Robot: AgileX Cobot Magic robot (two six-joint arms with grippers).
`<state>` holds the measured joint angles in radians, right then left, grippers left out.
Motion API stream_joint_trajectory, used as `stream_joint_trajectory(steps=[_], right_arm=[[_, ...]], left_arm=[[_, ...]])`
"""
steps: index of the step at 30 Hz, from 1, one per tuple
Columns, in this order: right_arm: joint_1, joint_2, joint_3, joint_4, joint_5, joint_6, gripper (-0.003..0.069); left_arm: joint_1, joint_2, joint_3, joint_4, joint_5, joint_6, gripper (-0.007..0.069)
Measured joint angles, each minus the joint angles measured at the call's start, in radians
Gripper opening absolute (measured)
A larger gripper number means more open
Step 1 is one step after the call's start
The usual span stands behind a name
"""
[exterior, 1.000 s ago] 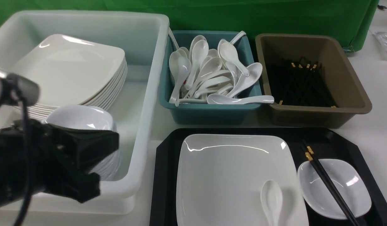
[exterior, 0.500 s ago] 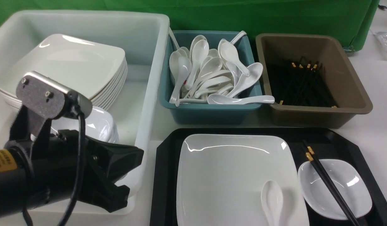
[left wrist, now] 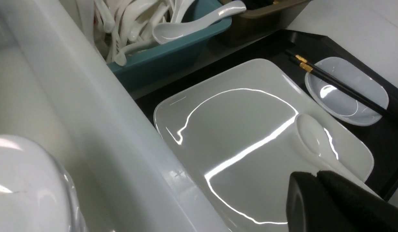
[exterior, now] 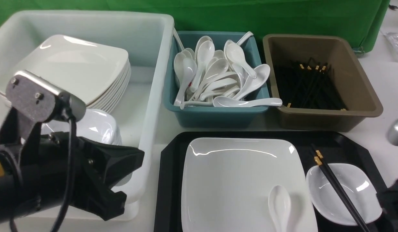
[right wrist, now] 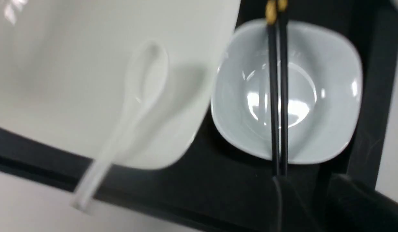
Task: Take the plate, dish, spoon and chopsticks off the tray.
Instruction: Use the right arm to grab a pair of chopsticks from the plate
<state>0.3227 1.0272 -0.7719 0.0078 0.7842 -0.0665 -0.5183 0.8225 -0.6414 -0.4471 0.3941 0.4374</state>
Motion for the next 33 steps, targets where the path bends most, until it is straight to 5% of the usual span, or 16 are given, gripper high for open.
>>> stream_joint_trajectory(steps=[8,18,25,27,29,33], right_arm=[[0.002,0.386,-0.099,-0.058,-0.007,-0.01,0.0451],[-0.057,0.61,-0.131,-0.061,-0.138,-0.004,0.048],[-0.06,0.684,-0.153,-0.059,-0.192,-0.02,0.0347],[-0.06,0.691,-0.153,-0.059,-0.189,-0.035,0.0279],[-0.06,0.69,-0.153,-0.057,-0.175,-0.076,0.0137],[-0.06,0.664,-0.156,-0.058,-0.136,-0.107,0.012]], left_arm=[[0.0,-0.105,0.0,0.0,0.008,0.032,0.0017],[0.0,-0.116,0.0,0.0,0.023,0.046,0.0017],[0.0,-0.116,0.0,0.0,0.025,0.047,0.0017],[0.0,-0.116,0.0,0.0,0.027,0.047,0.0017],[0.0,-0.116,0.0,0.0,0.027,0.047,0.0017],[0.0,-0.116,0.0,0.0,0.027,0.047,0.0017]])
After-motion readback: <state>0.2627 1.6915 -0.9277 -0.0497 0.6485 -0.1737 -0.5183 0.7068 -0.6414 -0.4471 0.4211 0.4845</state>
